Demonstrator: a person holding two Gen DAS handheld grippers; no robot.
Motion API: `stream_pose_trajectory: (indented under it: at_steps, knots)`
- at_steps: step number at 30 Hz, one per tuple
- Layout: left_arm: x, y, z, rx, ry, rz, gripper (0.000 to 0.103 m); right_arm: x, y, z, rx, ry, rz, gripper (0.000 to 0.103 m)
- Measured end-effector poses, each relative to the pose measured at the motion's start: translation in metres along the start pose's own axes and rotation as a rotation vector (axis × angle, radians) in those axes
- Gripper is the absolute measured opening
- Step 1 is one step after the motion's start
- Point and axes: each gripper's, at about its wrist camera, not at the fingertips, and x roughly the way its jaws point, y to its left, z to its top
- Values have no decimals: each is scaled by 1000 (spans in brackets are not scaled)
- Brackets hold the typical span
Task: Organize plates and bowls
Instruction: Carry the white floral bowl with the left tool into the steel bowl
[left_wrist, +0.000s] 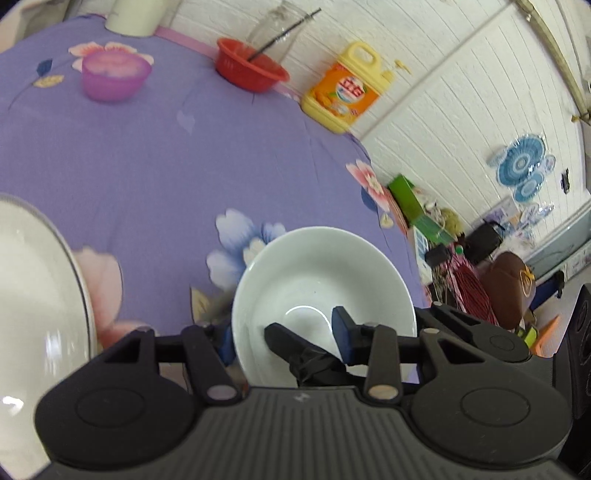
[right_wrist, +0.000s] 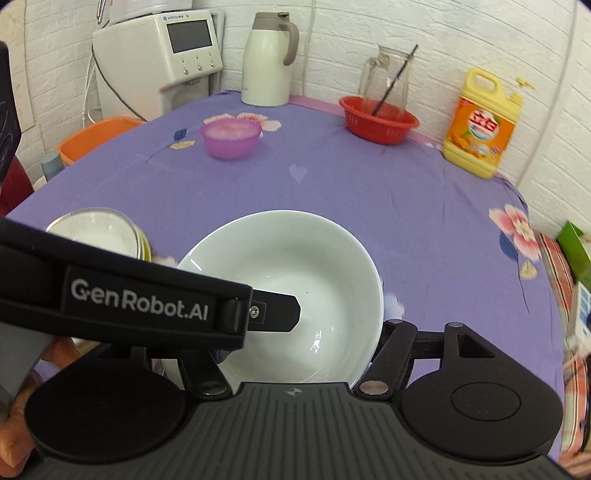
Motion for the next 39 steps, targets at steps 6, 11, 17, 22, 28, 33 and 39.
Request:
stream_pose_trajectory:
  at_steps: [6, 11, 17, 22, 28, 33, 39]
  knots:
    - [5, 5, -18, 10, 34, 23, 39, 2, 5, -24, 36, 28, 15, 103]
    - [8, 7, -21, 28, 31, 43, 38, 8, 7, -35, 53, 38, 44, 103]
    - [12, 5, -19, 55, 26, 50, 38, 11, 3, -39, 83, 37, 64, 103]
    - [12, 6, -19, 70, 31, 39, 43, 11, 3, -41, 85, 30, 71, 103]
    - [-8, -3, -17, 144, -40, 34, 66, 3, 2, -42, 86, 13, 78, 103]
    - [-32, -15, -8, 195, -146, 31, 78, -15, -4, -35, 103, -56, 38, 103]
    - [-46, -18, -3, 229, -199, 41, 78, -25, -10, -33, 121, -101, 24, 103]
